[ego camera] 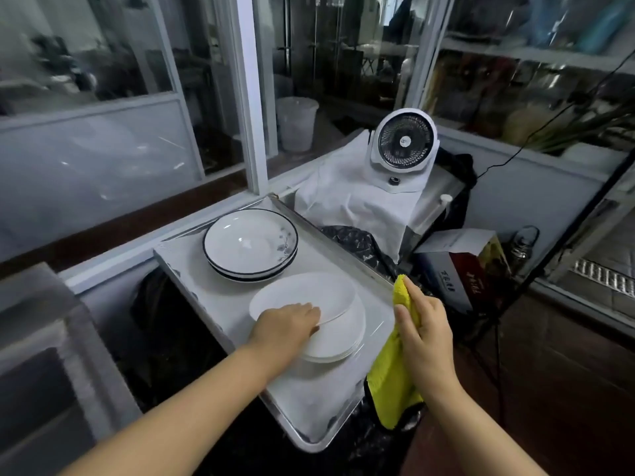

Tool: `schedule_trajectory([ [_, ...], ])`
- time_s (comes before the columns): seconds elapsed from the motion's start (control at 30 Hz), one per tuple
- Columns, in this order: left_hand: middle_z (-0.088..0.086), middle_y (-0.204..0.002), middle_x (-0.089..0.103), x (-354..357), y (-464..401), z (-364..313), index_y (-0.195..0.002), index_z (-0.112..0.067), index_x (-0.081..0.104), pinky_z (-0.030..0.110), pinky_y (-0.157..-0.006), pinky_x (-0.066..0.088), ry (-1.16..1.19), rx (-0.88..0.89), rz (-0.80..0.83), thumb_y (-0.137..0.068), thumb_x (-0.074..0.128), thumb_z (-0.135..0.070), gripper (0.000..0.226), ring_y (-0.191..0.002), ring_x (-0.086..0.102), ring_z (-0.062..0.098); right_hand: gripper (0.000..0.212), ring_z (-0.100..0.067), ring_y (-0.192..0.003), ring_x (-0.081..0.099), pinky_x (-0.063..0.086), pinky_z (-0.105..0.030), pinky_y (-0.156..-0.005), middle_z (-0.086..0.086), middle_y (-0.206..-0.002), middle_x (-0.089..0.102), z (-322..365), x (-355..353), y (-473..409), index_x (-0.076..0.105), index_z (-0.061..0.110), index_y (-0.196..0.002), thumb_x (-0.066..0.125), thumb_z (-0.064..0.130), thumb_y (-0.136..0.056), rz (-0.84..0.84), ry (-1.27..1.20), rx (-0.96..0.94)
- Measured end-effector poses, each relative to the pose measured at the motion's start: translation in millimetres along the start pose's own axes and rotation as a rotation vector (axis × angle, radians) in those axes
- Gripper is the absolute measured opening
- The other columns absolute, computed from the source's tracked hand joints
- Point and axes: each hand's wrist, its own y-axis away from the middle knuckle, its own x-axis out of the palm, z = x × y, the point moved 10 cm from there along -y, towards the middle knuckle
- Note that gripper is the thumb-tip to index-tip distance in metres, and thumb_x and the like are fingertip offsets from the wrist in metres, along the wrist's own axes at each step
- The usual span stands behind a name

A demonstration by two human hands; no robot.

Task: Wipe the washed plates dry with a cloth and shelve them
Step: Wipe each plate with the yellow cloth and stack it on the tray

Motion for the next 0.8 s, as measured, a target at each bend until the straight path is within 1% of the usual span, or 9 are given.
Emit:
schedule_trajectory([
  [0.1,-0.002,-0.068,0.065,27,-9,-15,-0.072,-0.017,0.067,0.020,-0.032,0.036,-0.099,0.109,-0.021,-0.069,0.047,-0.022,0.021,-0.050,0.060,0.014,0.047,0.011,-0.094,0.044,0.030,0.001,-0.080,0.007,-0.098,0.044,-13,-3,-8,0.045,0.031,-0.138,0.056,0.015,-0.095,-0.001,-0.007,0.033],
  [0.17,0.000,-0.071,0.064,42,-11,-22,-0.077,-0.013,0.064,0.023,-0.033,0.039,-0.122,0.178,-0.041,-0.063,0.064,-0.016,0.014,-0.054,0.061,0.016,0.047,0.013,-0.094,0.044,0.029,0.002,-0.080,0.006,-0.099,0.045,-20,-5,-12,0.046,0.029,-0.138,0.055,0.015,-0.095,-0.012,-0.004,0.039],
  [0.23,0.003,-0.074,0.065,51,-9,-28,-0.083,-0.009,0.061,0.024,-0.035,0.042,-0.097,0.216,-0.079,-0.048,0.074,-0.003,0.038,-0.059,0.063,0.018,0.046,0.014,-0.094,0.044,0.028,0.002,-0.079,0.003,-0.099,0.046,-25,-7,-15,0.047,0.026,-0.139,0.056,0.013,-0.095,-0.025,0.006,0.036],
  [0.37,0.008,-0.086,0.072,52,-3,-37,-0.098,-0.004,0.049,0.022,-0.047,0.050,-0.141,0.279,-0.238,-0.063,0.041,0.004,0.038,-0.072,0.070,0.021,0.046,0.008,-0.094,0.046,0.030,0.001,-0.079,0.006,-0.098,0.046,-37,-5,-17,0.046,0.027,-0.139,0.055,0.015,-0.095,-0.011,0.005,0.062],
  [0.43,0.009,-0.091,0.073,56,-3,-38,-0.101,-0.004,0.050,0.024,-0.054,0.053,-0.144,0.291,-0.260,-0.071,0.036,0.005,0.034,-0.078,0.071,0.021,0.046,0.010,-0.093,0.045,0.029,0.002,-0.079,0.007,-0.098,0.046,-41,-2,-18,0.046,0.028,-0.139,0.055,0.016,-0.095,-0.004,0.011,0.066],
  [0.5,0.008,-0.093,0.072,69,-1,-37,-0.101,-0.005,0.052,0.027,-0.059,0.055,-0.155,0.305,-0.263,-0.078,0.041,0.000,0.027,-0.083,0.070,0.022,0.046,0.010,-0.094,0.045,0.029,0.002,-0.079,0.008,-0.098,0.046,-45,1,-19,0.046,0.027,-0.139,0.055,0.016,-0.095,0.003,0.021,0.071],
  [0.57,0.008,-0.095,0.072,84,-3,-34,-0.102,-0.007,0.052,0.030,-0.068,0.056,-0.130,0.300,-0.195,-0.086,0.047,-0.020,0.022,-0.088,0.070,0.021,0.046,0.009,-0.095,0.045,0.029,0.002,-0.080,0.009,-0.098,0.046,-49,5,-20,0.047,0.027,-0.139,0.055,0.016,-0.095,0.008,0.024,0.080],
  [0.67,0.006,-0.098,0.072,103,-7,-28,-0.103,-0.008,0.052,0.031,-0.076,0.056,-0.057,0.243,-0.046,-0.080,0.041,-0.056,0.054,-0.091,0.070,0.019,0.047,0.011,-0.094,0.045,0.030,0.001,-0.079,0.008,-0.098,0.046,-53,11,-22,0.047,0.027,-0.138,0.056,0.014,-0.095,0.015,0.027,0.089],
  [0.8,0.006,-0.097,0.069,106,-12,-25,-0.095,-0.010,0.066,0.033,-0.080,0.043,-0.048,0.194,-0.012,-0.079,0.037,-0.061,0.061,-0.087,0.066,0.022,0.047,0.011,-0.093,0.045,0.030,0.001,-0.080,0.006,-0.097,0.047,-56,18,-22,0.048,0.025,-0.138,0.057,0.014,-0.094,0.027,0.032,0.088],
])
